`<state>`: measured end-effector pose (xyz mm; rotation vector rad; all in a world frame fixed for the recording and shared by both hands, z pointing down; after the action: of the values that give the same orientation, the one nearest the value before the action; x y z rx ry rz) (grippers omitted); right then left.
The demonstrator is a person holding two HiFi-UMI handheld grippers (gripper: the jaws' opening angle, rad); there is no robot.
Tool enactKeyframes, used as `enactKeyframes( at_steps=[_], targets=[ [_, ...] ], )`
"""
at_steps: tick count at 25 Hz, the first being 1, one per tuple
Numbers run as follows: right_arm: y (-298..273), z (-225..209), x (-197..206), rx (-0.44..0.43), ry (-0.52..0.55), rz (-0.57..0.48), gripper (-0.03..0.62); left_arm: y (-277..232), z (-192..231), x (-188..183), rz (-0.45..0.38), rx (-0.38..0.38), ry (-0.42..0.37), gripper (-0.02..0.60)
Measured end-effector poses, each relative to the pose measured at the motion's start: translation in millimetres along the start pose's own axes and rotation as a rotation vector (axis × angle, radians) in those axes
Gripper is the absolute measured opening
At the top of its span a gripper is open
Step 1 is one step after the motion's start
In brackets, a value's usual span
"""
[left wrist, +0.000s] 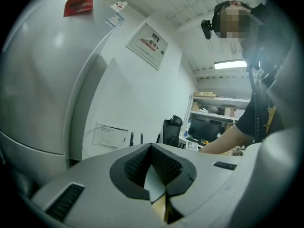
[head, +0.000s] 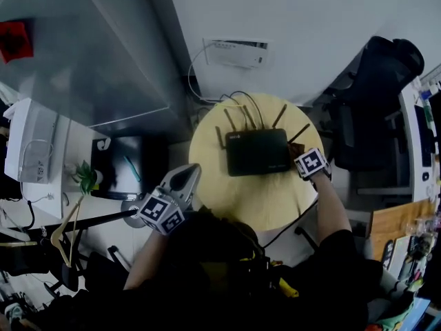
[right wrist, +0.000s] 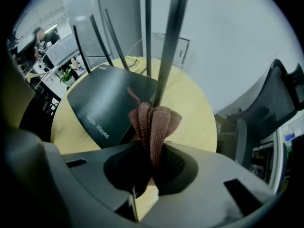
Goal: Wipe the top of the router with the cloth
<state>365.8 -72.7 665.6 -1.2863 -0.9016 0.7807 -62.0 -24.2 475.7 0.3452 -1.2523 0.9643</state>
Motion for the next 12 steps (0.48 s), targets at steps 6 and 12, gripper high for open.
enactKeyframes(
  at_steps=[6,12],
  targets=[
    [-17.7,14.5,-14.3,-0.058,0.176,0.019,0.064,14.6,4.2,11.1,0.002,-0.067,0.027,-0.003],
    [-17.9,35.5,-2.5,-0.076,0.436,0.092,0.064,19.9,1.5,16.6,-0.010,-0.084,0.037,-0.003]
  ],
)
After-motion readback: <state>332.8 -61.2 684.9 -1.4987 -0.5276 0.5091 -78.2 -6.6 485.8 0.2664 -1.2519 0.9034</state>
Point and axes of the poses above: the fingertips, and each gripper's own axes: y backward along the fingers, z to its left, x out of its underside, the point moved 7 cm from there along y, backward along the fingers, and after that the axes turned 7 degrees about z, right-handed, at the moved point
